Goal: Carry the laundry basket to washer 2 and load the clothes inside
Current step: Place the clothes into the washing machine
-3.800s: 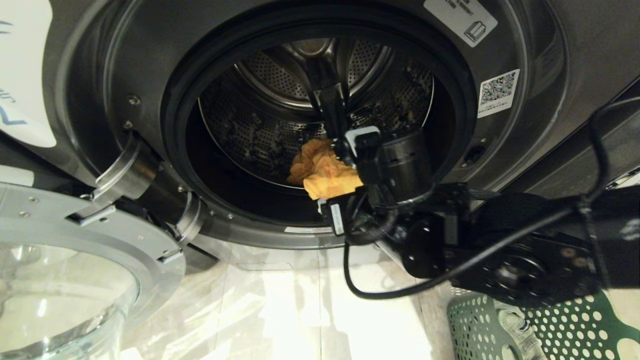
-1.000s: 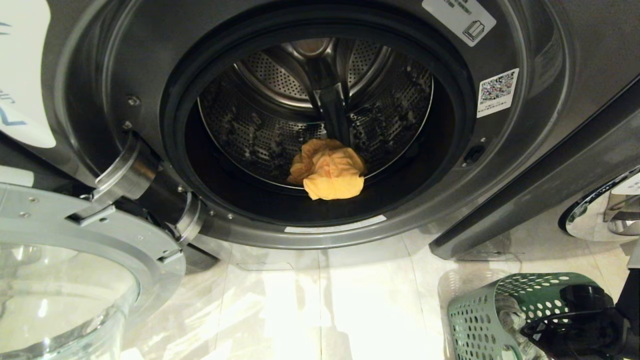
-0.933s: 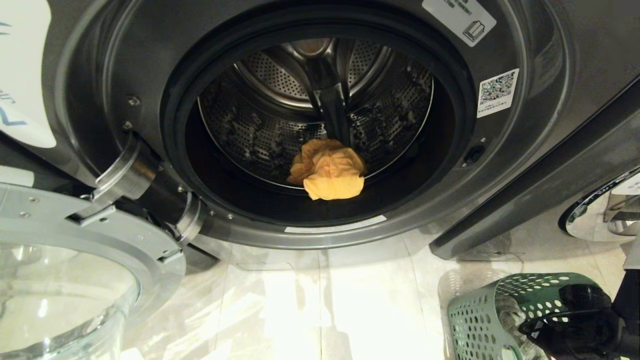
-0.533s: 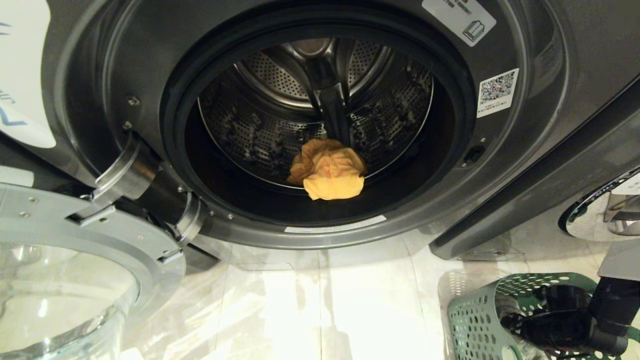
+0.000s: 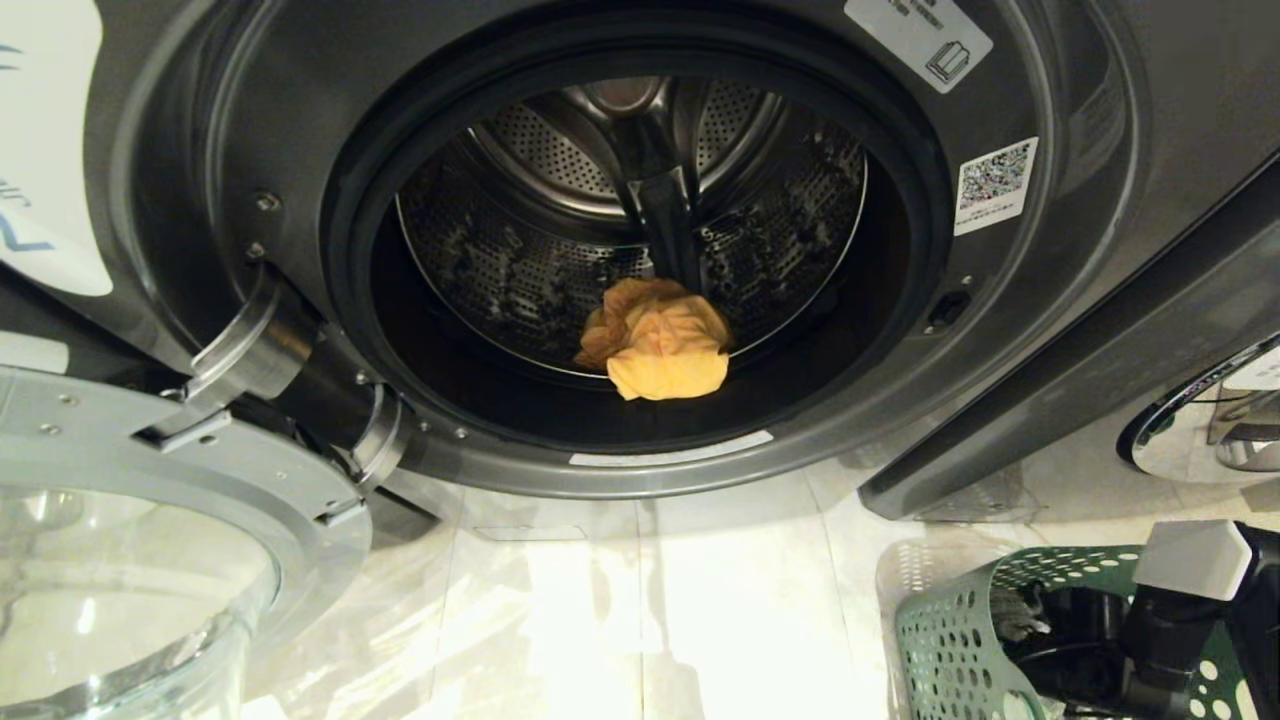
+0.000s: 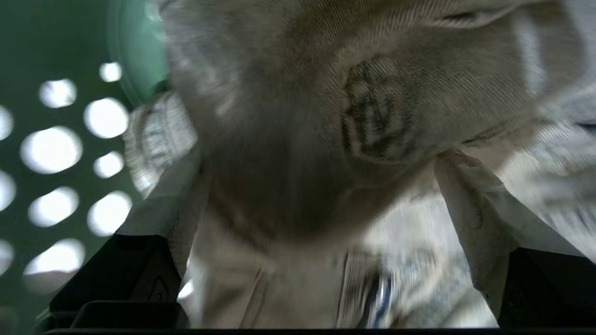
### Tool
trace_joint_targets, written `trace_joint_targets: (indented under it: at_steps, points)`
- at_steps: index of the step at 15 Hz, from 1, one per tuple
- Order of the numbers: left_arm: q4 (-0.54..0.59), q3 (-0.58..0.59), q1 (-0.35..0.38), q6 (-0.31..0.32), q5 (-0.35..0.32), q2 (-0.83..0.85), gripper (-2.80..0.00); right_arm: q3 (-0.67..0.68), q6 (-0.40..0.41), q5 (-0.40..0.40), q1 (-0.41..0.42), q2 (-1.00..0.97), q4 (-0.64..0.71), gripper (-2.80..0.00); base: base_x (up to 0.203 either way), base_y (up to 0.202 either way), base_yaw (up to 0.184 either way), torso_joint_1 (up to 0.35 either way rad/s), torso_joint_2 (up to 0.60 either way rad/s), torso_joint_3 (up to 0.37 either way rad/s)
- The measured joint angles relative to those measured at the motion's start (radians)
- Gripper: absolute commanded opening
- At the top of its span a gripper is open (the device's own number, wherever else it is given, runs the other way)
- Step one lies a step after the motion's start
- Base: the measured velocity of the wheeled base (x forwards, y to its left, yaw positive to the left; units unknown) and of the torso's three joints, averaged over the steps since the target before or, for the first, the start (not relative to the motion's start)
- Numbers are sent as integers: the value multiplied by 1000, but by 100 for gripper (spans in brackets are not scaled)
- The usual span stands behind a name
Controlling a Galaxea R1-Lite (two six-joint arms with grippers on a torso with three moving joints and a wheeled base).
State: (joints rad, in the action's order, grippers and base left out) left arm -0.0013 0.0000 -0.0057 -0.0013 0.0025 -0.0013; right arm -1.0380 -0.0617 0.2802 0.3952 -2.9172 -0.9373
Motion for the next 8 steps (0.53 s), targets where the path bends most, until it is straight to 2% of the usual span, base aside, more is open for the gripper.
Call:
trace_joint_targets:
  at_steps: [4,8]
  points:
    - [0,0,0,0,0,0,-280,-135,35,-37,-26,-106,18,0,0,0,0,0,0,0]
    - [0,0,0,0,0,0,-280,-167,38,-94,-35,-138,114,0,0,0,0,0,0,0]
